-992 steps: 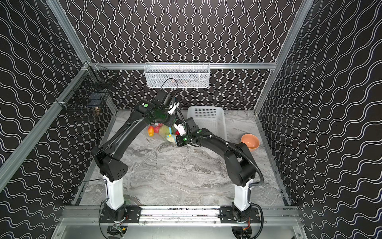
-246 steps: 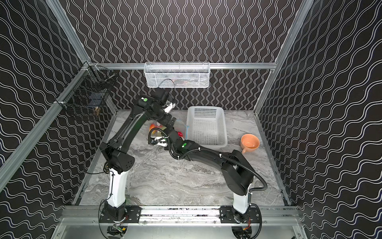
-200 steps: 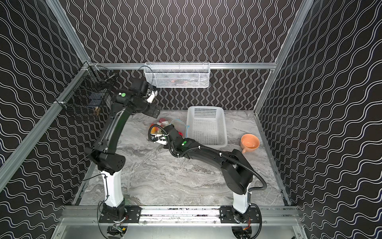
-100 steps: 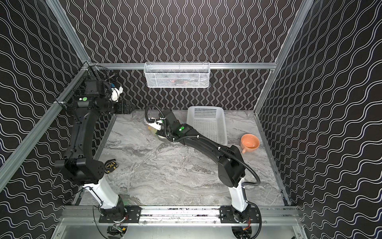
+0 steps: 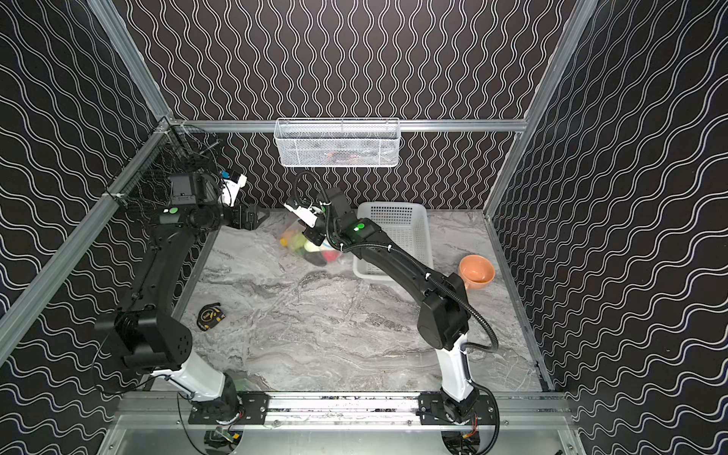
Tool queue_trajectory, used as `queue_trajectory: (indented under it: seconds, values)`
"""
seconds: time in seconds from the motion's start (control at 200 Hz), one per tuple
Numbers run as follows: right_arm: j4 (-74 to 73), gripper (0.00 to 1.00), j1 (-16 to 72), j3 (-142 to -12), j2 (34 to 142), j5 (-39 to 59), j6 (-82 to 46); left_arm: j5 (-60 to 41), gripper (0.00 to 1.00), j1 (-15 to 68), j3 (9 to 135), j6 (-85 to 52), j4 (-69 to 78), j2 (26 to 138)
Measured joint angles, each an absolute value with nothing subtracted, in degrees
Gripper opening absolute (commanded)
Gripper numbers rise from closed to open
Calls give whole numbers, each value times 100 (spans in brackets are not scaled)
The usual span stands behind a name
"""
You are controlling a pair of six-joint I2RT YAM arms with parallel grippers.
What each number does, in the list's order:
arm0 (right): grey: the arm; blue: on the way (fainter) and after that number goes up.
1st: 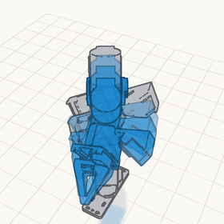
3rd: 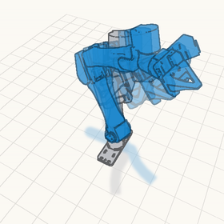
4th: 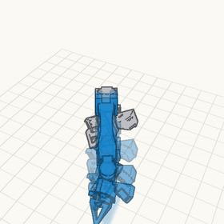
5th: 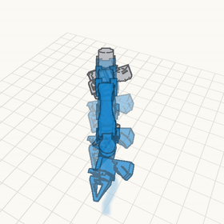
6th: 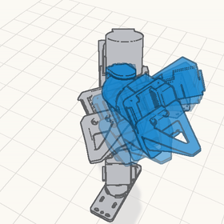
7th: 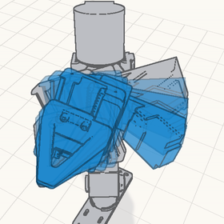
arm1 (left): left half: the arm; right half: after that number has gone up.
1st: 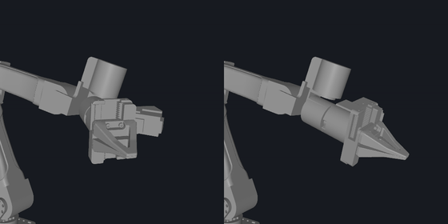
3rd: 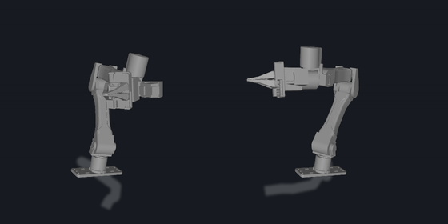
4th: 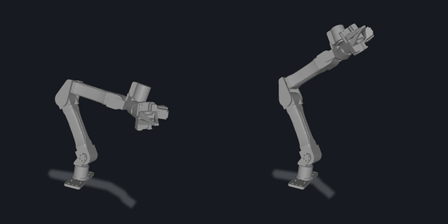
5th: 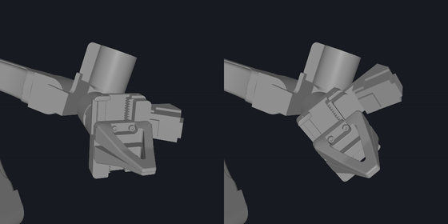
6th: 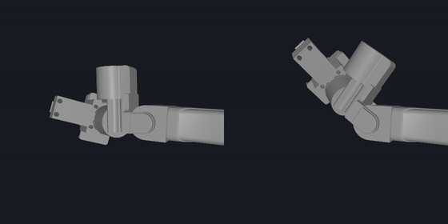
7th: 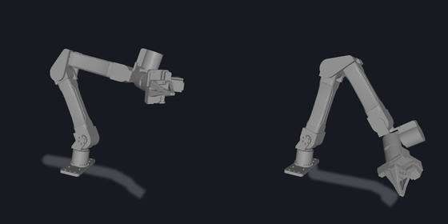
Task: Place the food in the zip-top bag and seal the zipper
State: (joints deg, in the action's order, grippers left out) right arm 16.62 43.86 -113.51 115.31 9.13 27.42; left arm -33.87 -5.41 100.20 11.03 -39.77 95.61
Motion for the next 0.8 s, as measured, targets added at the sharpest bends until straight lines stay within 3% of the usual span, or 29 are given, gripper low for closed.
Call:
queue_trajectory:
  seconds: [0.215,0.45,0.801]
  values:
    - [1691,0,4386,-11778,11574,1201,2464,-4191,99,-486,10879,1693,-4436,10232]
    - [1874,0,4379,-12213,11677,1378,2233,-4576,99,-395,10197,2049,-4235,9714]
    - [2056,0,4108,-12368,11845,1710,1951,-4971,99,-64,10245,3385,-4731,9655]
